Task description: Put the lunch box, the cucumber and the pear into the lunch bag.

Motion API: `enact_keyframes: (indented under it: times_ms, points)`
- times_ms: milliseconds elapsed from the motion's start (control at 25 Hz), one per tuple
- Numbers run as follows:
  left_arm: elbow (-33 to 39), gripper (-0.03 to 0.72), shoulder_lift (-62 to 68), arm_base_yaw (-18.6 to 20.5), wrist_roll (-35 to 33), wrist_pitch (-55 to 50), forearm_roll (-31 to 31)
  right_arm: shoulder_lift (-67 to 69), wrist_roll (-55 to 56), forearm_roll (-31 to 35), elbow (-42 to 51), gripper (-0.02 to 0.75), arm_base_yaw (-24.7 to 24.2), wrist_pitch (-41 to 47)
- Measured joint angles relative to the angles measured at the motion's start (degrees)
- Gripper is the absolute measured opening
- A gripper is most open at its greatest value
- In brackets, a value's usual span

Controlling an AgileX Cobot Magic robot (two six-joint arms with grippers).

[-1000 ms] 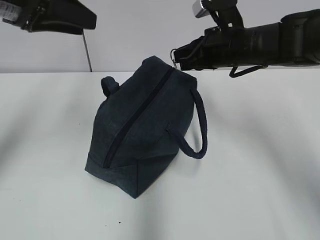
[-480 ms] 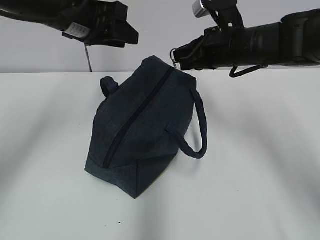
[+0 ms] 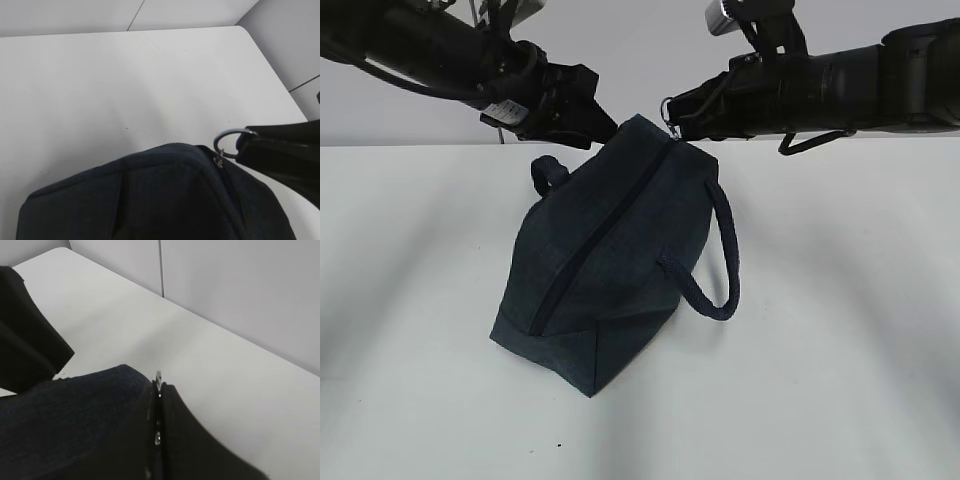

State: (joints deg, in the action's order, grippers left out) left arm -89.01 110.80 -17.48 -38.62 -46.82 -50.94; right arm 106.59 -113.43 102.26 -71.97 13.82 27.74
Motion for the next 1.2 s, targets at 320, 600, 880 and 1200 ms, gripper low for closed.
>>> enact_keyframes:
  times_ms: [320,600,880,1200]
  points:
    - [-3.1,0.258,0.0,0.0,0.0,-0.5,-0.3,0.0,0.0,0.0,0.0,0.006,0.0,0.0]
    - [-3.5,0.258,0.0,-1.2,0.0,-2.1,-0.8,0.0,0.0,0.0,0.0,0.006,0.0,0.0]
    - [-3.5,0.228,0.0,-4.2,-0.4,0.1,7.3,0.0,0.0,0.0,0.0,0.006,0.0,0.0]
    - [-3.7,0.021,0.0,-4.3,-0.4,-0.1,10.3,0.0,-0.4,0.0,0.0,0.006,0.0,-1.0]
